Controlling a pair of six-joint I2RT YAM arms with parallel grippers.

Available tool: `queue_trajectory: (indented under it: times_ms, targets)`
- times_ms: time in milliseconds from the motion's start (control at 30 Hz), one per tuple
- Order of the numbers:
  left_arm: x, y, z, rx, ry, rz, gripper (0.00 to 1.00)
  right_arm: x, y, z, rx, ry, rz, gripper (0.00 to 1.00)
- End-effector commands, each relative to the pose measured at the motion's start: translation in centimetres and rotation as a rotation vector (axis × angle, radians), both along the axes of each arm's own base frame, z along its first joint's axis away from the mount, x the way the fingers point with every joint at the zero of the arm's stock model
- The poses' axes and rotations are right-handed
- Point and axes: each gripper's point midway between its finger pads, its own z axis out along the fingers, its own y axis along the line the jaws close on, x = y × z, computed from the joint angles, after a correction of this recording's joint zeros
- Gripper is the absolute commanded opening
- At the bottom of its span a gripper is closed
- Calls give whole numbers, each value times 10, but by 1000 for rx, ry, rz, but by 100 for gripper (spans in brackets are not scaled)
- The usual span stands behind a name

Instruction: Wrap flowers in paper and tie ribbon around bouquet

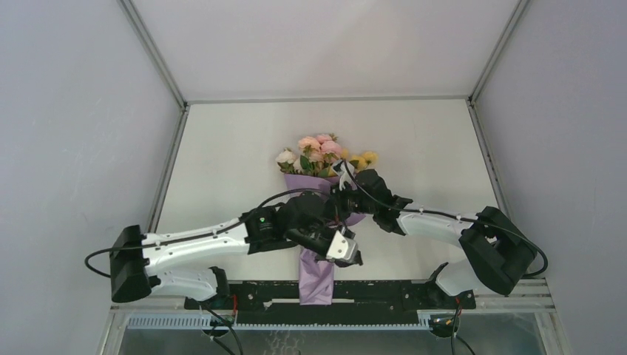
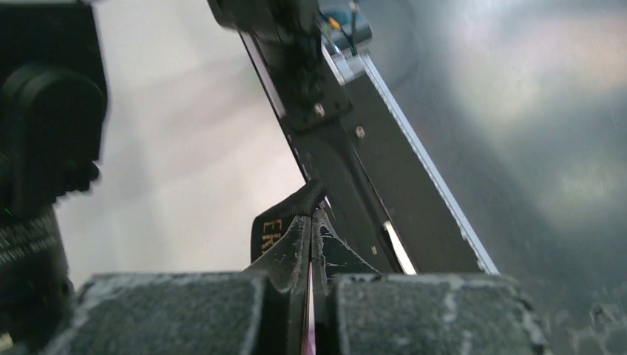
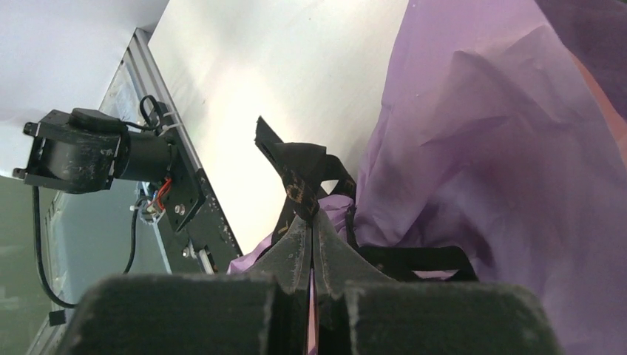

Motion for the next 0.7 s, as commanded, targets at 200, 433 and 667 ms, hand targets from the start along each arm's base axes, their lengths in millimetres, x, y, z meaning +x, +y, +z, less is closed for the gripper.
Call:
queue_trajectory:
  times_ms: [200, 433, 667]
  targets:
    - [18, -71, 33, -239, 98, 105, 0, -4, 6, 23, 48, -50, 91, 0]
    - [20, -49, -5, -131, -30, 51, 46, -3, 2, 21, 27, -71, 108, 0]
    - [50, 5, 19, -91, -228, 148, 77, -8, 2, 20, -9, -81, 141, 0]
